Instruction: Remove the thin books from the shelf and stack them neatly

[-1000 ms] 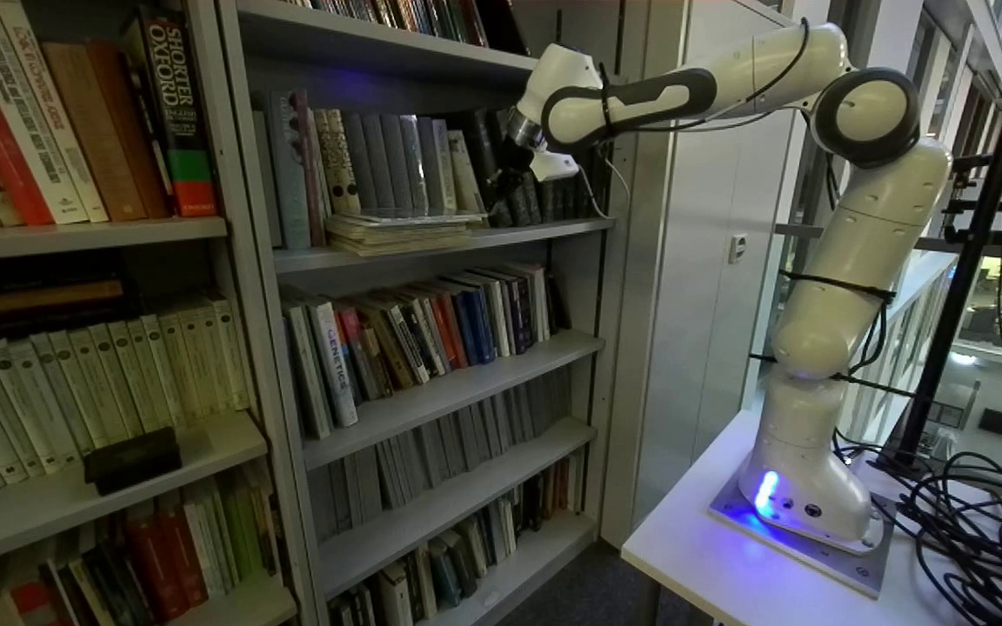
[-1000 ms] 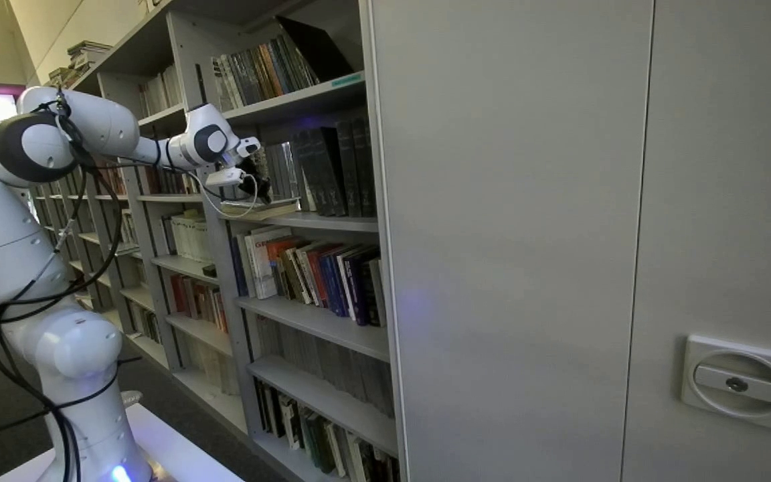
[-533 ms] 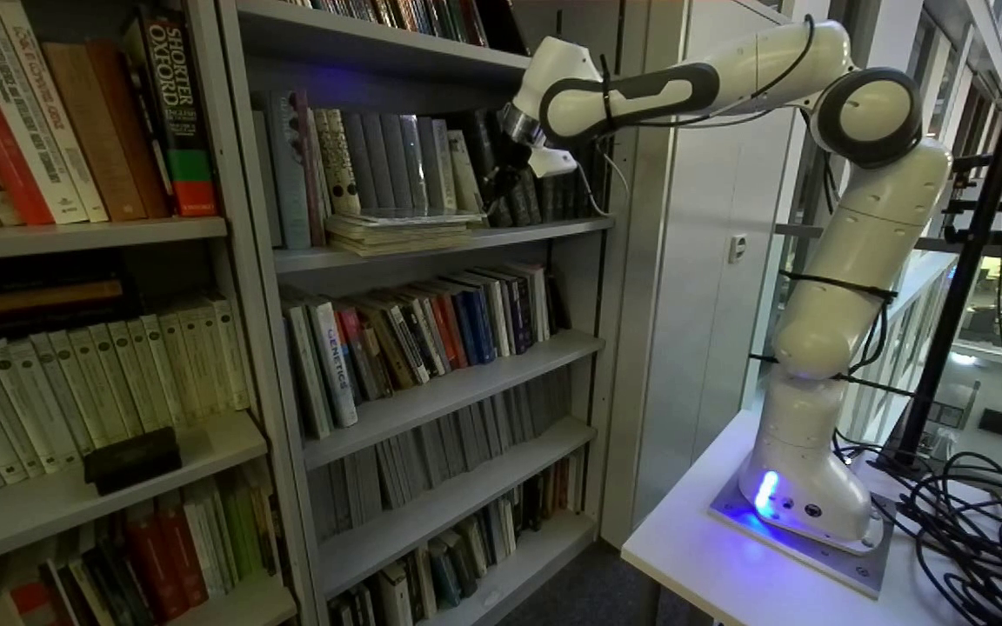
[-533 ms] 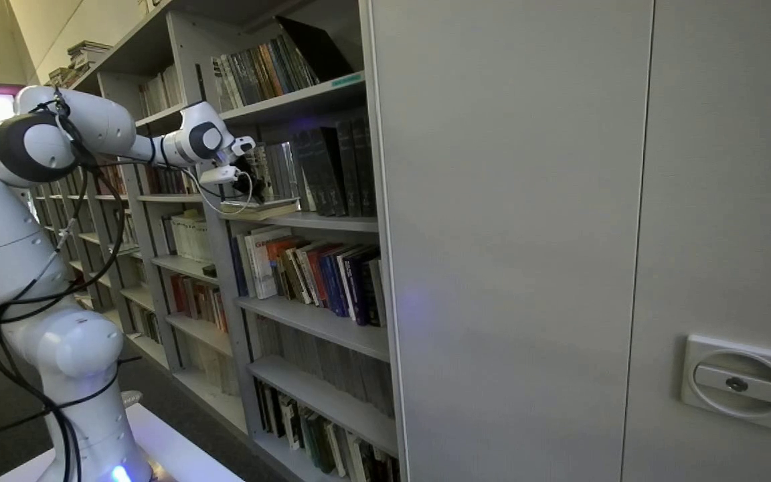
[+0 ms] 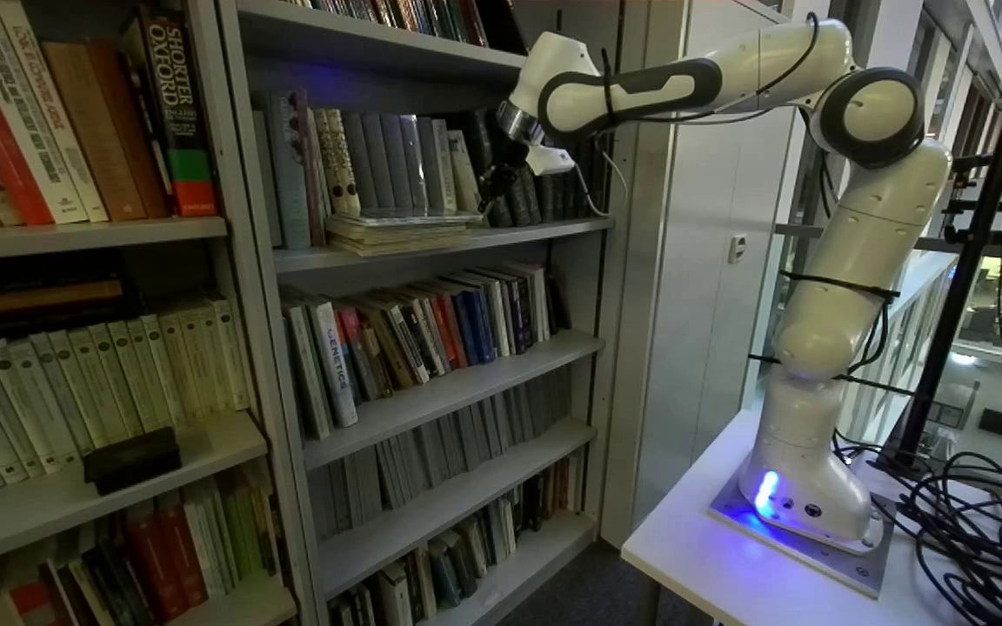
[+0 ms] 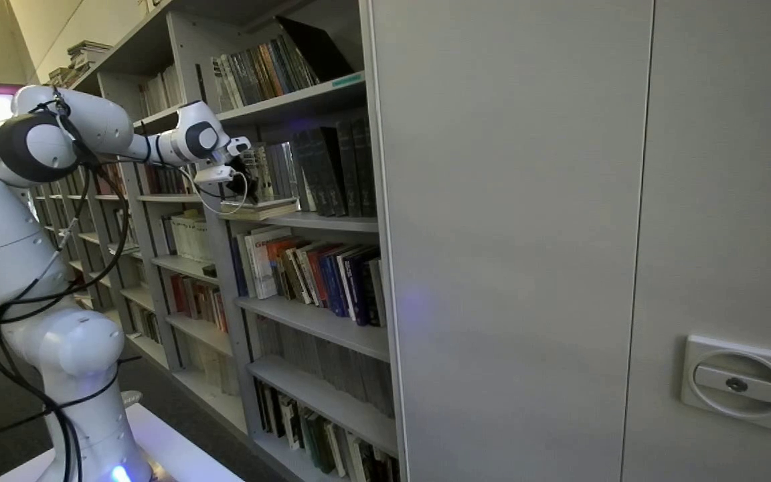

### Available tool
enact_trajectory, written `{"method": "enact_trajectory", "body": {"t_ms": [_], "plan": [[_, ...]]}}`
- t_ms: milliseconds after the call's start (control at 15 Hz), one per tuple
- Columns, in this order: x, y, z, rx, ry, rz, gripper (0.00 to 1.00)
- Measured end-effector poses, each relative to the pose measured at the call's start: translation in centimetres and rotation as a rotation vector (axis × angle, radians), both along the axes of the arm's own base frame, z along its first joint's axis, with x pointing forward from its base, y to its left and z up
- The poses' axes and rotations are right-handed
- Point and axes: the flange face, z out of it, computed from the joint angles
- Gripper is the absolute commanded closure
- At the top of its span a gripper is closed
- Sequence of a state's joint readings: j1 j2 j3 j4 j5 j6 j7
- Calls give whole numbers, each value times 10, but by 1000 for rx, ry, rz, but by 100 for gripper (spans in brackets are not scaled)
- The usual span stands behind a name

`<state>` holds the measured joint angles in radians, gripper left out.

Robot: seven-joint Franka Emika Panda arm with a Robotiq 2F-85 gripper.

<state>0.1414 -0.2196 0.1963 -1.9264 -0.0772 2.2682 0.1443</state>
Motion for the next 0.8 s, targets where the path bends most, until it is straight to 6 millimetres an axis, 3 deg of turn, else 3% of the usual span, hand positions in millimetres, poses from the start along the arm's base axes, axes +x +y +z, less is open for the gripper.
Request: {"method": "enact_trajectory", "body": {"t_ms": [533, 800], "plan": [[0, -1, 0, 16, 4, -4, 100], [4, -25, 1, 18, 4, -44, 100]]}}
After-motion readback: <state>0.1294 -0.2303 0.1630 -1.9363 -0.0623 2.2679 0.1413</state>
